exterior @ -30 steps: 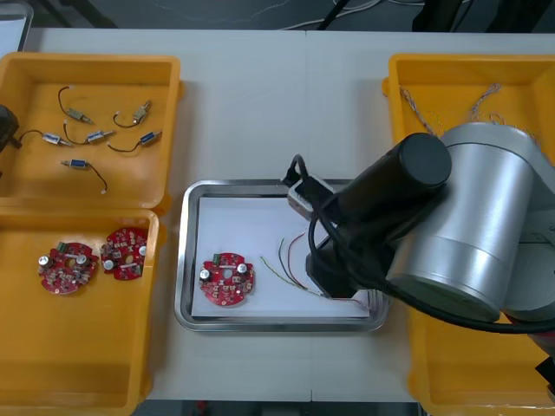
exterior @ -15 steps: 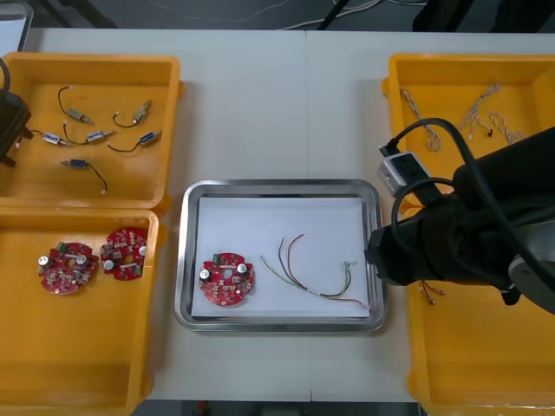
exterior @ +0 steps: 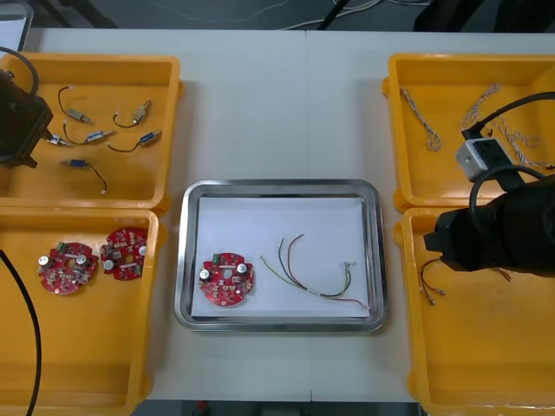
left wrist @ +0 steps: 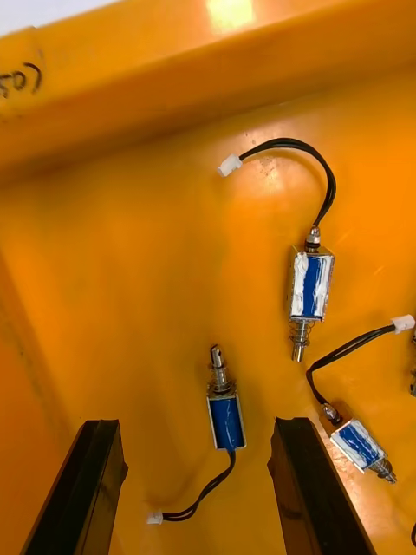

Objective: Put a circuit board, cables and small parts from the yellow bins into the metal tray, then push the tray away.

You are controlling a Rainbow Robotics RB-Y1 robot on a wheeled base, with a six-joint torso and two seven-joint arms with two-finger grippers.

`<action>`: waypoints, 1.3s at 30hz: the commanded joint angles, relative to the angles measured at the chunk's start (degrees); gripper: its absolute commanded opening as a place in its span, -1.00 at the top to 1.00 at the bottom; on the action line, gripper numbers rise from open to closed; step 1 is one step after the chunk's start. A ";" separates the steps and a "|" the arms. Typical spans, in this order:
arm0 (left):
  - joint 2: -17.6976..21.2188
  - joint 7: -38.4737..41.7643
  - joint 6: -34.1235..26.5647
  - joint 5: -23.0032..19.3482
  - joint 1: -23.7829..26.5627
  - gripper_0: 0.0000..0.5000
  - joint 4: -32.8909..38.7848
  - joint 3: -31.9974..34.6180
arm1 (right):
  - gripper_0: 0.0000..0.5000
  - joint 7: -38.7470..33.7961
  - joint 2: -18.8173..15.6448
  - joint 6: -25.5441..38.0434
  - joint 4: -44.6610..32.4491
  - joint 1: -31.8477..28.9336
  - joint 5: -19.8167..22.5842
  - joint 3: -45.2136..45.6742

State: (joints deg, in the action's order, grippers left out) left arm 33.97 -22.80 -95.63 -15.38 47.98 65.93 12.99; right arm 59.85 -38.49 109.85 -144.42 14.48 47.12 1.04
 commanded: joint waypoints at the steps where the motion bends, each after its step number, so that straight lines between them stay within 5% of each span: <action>1: -1.46 -5.32 3.00 1.93 4.93 -1.00 -3.18 2.04 | -1.00 -2.46 -2.29 0.15 0.45 -0.85 1.22 5.29; 16: -4.00 -9.63 4.14 2.98 6.16 -1.00 -7.93 4.06 | -1.00 -1.85 -3.52 0.15 7.92 0.38 -3.17 11.35; 28: -4.27 -9.89 5.99 4.30 6.68 -1.00 -11.00 4.50 | -1.00 -0.09 -3.44 0.15 17.59 8.99 -4.93 10.74; 39: -4.88 -9.19 6.60 4.74 8.18 -1.00 -12.85 5.11 | -1.00 2.28 -3.52 0.15 26.91 14.44 -10.64 7.84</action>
State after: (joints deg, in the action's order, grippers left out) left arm 29.76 -32.19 -90.05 -11.49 52.15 54.05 16.55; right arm 59.89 -40.02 109.85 -119.59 25.48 38.22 10.46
